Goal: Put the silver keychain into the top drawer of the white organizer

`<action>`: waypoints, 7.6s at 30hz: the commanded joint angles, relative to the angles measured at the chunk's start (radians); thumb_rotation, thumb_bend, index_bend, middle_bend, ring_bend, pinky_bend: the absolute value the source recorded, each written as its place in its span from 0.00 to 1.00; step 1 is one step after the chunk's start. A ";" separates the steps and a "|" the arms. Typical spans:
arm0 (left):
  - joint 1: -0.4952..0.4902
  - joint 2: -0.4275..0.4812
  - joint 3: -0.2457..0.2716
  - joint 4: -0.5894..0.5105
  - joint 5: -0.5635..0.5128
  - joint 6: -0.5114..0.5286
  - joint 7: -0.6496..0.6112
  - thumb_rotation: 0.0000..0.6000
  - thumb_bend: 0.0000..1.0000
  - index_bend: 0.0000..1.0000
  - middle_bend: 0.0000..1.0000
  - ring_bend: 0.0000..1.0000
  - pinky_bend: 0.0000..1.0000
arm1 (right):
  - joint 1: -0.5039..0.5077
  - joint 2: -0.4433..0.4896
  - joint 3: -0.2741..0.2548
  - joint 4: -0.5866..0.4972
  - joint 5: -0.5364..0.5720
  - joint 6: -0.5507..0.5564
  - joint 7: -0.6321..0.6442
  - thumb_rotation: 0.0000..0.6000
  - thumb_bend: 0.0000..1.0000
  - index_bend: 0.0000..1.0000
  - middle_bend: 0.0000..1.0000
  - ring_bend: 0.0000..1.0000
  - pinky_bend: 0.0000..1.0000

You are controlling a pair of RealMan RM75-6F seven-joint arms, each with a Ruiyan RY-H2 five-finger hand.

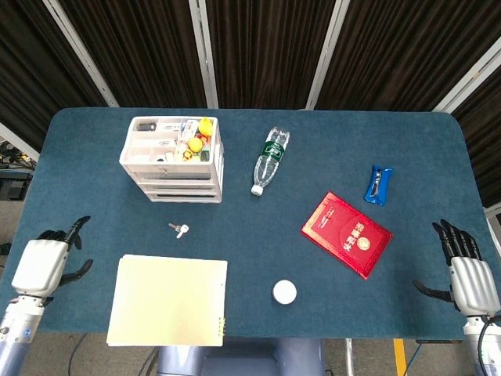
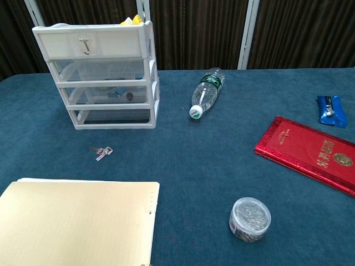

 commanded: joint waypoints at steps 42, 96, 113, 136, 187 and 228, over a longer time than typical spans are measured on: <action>-0.500 -0.600 -0.166 0.313 -0.627 -0.219 0.551 1.00 0.37 0.58 1.00 0.99 0.85 | 0.004 0.019 0.013 -0.016 0.024 -0.019 0.067 1.00 0.00 0.00 0.00 0.00 0.00; -0.510 -0.718 -0.136 0.525 -0.646 -0.254 0.515 1.00 0.39 0.56 1.00 0.99 0.85 | 0.002 0.022 0.016 -0.031 0.033 -0.019 0.075 1.00 0.00 0.00 0.00 0.00 0.00; -0.510 -0.636 -0.138 0.459 -0.516 -0.222 0.472 1.00 0.49 0.62 1.00 0.99 0.85 | 0.001 0.021 0.016 -0.030 0.035 -0.018 0.074 1.00 0.00 0.00 0.00 0.00 0.00; -0.494 -0.453 -0.159 0.298 -0.392 -0.167 0.420 1.00 0.49 0.63 1.00 0.99 0.85 | 0.000 0.020 0.016 -0.032 0.031 -0.015 0.069 1.00 0.00 0.00 0.00 0.00 0.00; -0.476 -0.448 -0.304 0.222 -0.439 0.011 0.398 1.00 0.48 0.64 1.00 0.99 0.85 | 0.002 0.016 0.018 -0.034 0.025 -0.011 0.070 1.00 0.00 0.00 0.00 0.00 0.00; -0.477 -0.502 -0.256 0.330 -0.326 0.044 0.356 1.00 0.48 0.64 1.00 0.99 0.85 | 0.003 0.017 0.019 -0.036 0.023 -0.010 0.071 1.00 0.00 0.00 0.00 0.00 0.00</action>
